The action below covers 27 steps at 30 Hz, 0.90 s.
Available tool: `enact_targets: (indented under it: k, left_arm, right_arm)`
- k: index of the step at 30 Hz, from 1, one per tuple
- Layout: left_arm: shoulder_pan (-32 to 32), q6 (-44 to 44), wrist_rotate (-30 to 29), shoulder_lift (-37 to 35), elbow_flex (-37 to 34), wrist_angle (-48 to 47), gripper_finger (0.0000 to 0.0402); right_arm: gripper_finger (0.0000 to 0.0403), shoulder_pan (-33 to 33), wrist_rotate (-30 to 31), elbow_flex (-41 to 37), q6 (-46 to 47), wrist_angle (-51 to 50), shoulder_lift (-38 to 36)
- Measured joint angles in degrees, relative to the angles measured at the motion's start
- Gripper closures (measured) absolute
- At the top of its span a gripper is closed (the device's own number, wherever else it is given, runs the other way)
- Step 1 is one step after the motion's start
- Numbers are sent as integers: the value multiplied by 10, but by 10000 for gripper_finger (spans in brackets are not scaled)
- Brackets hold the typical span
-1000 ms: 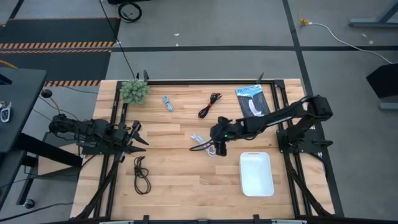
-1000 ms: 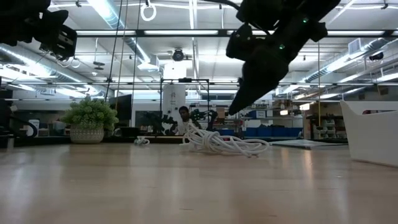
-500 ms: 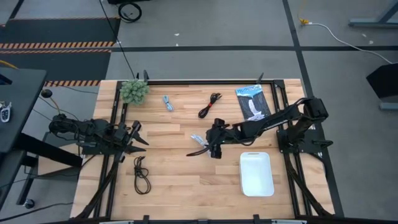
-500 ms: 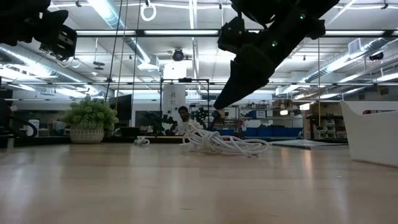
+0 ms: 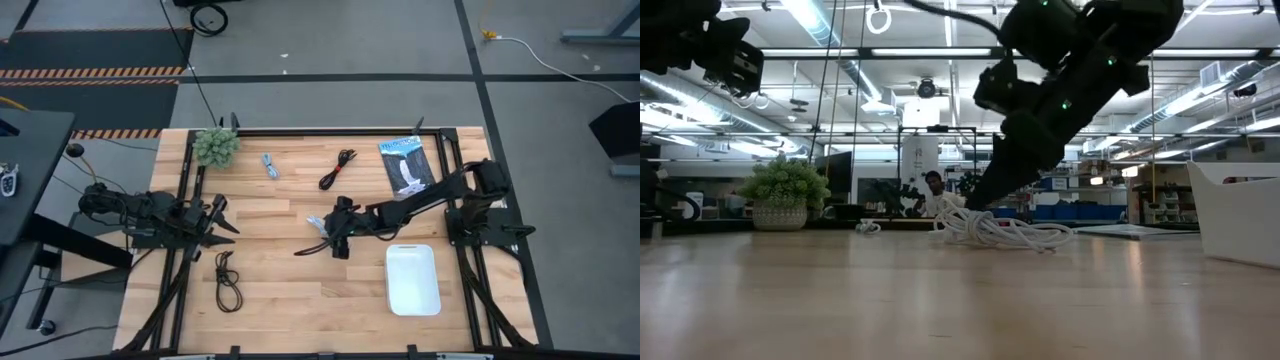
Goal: Pick and place USB-C Cables
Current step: Put the white charger cable into the white bin
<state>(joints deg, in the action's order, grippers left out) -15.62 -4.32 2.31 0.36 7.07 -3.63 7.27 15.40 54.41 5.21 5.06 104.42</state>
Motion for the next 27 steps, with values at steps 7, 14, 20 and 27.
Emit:
enact_targets:
  k: [7, 14, 20, 27]
  left_arm:
    - [0, 0, 0, 0, 0, 0, 274]
    - [0, 0, 0, 0, 0, 0, 274]
    - [0, 0, 0, 0, 0, 0, 274]
    - [0, 0, 0, 0, 0, 0, 274]
  right_arm:
    - [103, -1, 32, -3, 16, 5, 15]
    - [109, -18, -15, -30, 64, 7, 15]
    - [142, -30, -34, -36, 62, 12, 14]
    - [215, -47, -31, -37, 38, 14, 14]
